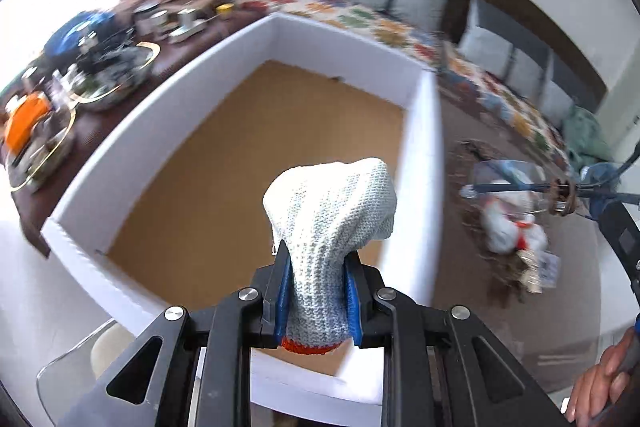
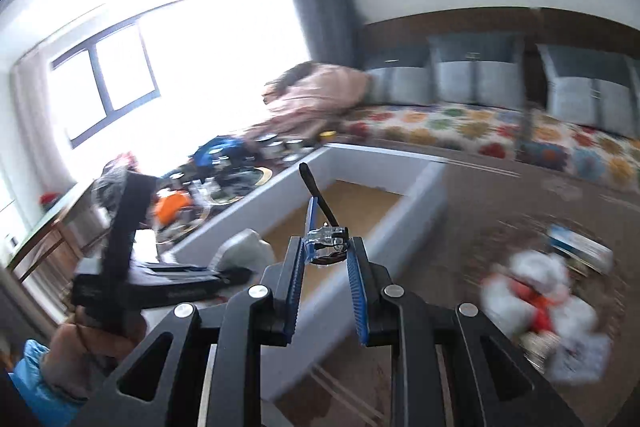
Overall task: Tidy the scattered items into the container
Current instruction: 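Carry glove and glasses into the white box and open both tools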
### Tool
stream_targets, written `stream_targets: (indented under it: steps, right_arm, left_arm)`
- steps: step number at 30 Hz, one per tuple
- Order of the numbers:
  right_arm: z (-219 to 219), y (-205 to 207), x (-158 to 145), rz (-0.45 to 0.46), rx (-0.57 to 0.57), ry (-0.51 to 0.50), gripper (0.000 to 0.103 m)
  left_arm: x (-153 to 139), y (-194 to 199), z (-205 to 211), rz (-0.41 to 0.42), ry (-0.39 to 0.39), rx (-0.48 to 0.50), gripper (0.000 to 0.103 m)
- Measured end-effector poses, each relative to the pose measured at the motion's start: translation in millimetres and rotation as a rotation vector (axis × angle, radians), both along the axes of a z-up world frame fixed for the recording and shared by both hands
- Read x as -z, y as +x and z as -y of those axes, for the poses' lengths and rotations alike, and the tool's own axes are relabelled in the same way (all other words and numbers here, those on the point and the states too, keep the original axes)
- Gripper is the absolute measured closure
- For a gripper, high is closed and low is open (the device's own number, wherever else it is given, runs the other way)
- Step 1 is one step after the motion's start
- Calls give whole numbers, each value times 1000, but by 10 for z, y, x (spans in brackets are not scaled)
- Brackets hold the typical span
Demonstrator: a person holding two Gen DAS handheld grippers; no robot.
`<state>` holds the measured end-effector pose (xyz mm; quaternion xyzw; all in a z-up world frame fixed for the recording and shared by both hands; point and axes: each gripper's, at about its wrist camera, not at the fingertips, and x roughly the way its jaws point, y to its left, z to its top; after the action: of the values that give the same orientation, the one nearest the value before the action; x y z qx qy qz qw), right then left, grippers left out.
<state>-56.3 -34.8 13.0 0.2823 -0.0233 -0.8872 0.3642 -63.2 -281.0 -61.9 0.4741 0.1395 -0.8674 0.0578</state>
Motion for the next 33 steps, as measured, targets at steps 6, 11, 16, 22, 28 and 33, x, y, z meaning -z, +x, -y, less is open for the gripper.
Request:
stream_targets:
  steps: [6, 11, 16, 22, 28, 33]
  right_arm:
    - [876, -362, 494, 124, -108, 101, 81]
    - [1134, -564, 871, 258, -127, 157, 78]
    - [1162, -636, 958, 283, -102, 149, 57]
    - [1111, -742, 865, 274, -55, 112, 57]
    - [940, -653, 734, 284, -35, 64, 57]
    - [679, -485, 790, 318, -11, 0, 57]
  left_arm:
    - [260, -72, 315, 67, 4, -39, 80]
    - [519, -214, 418, 159, 2, -46, 70]
    - [589, -260, 523, 178, 13, -90, 64]
    - [479, -259, 583, 146, 16, -123, 60]
    - [396, -192, 475, 118, 15, -106, 60]
    - [359, -90, 200, 99, 23, -47, 60]
